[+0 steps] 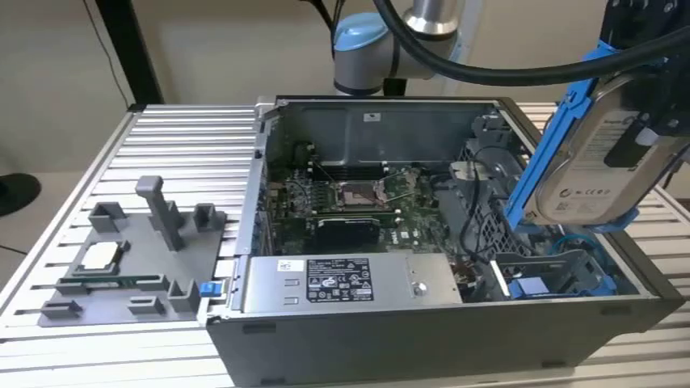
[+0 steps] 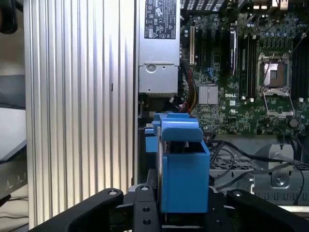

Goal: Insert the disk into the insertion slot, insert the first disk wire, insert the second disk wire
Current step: 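Insert the disk into the insertion slot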

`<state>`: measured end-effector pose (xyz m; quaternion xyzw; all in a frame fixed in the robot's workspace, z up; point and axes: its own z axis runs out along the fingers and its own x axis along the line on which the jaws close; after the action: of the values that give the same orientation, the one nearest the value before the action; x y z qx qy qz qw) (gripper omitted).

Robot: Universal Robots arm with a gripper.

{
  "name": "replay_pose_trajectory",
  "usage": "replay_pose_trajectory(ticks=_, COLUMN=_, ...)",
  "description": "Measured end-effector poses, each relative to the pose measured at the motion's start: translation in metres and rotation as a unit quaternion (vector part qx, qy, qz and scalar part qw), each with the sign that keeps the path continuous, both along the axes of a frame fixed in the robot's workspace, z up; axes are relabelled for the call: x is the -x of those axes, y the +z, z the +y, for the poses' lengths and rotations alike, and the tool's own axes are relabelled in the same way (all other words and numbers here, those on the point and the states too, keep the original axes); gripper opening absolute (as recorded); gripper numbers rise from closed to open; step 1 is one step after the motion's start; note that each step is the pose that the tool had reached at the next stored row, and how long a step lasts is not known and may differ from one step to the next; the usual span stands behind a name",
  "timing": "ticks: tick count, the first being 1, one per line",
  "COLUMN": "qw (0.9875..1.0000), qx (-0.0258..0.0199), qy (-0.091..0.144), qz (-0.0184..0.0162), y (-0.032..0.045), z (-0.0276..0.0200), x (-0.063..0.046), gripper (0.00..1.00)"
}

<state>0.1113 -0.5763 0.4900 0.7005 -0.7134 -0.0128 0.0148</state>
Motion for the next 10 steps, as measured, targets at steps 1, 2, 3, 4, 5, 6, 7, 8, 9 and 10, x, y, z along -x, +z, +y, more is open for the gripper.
replay_pose_trajectory(ticks=1, qw=1.0000, qx=0.0001, qy=0.000, qz=0.0000, y=-0.0005, z=0.0000, x=-0.0003, gripper=0.00)
replay_pose_trajectory(ticks=2, qw=1.0000, qx=0.0002, qy=0.000, qz=0.0000, y=-0.0009, z=0.0001, x=-0.0008, gripper=0.00)
replay_pose_trajectory(ticks=3, qw=1.0000, qx=0.0001, qy=0.000, qz=0.0000, y=-0.0014, z=0.0001, x=-0.0012, gripper=0.00)
replay_pose_trajectory(ticks=4, qw=1.0000, qx=0.0001, qy=0.000, qz=0.0000, y=-0.0019, z=0.0000, x=-0.0018, gripper=0.00)
replay_pose_trajectory(ticks=5, qw=1.0000, qx=0.0001, qy=0.000, qz=0.0000, y=-0.0024, z=0.0000, x=-0.0024, gripper=0.00)
replay_pose_trajectory(ticks=6, qw=1.0000, qx=0.0001, qy=0.000, qz=0.0000, y=-0.0028, z=0.0000, x=-0.0030, gripper=0.00)
replay_pose_trajectory(ticks=7, qw=1.0000, qx=0.0001, qy=0.000, qz=0.0000, y=-0.0032, z=0.0000, x=-0.0036, gripper=0.00)
replay_pose_trajectory(ticks=8, qw=1.0000, qx=0.0001, qy=0.000, qz=0.0000, y=-0.0035, z=0.0000, x=-0.0041, gripper=0.00)
replay_pose_trajectory(ticks=9, qw=1.0000, qx=0.0001, qy=0.000, qz=0.0000, y=-0.0039, z=0.0000, x=-0.0048, gripper=0.00)
replay_pose_trajectory(ticks=10, qw=1.0000, qx=0.0001, qy=0.000, qz=0.0000, y=-0.0042, z=0.0000, x=-0.0053, gripper=0.00)
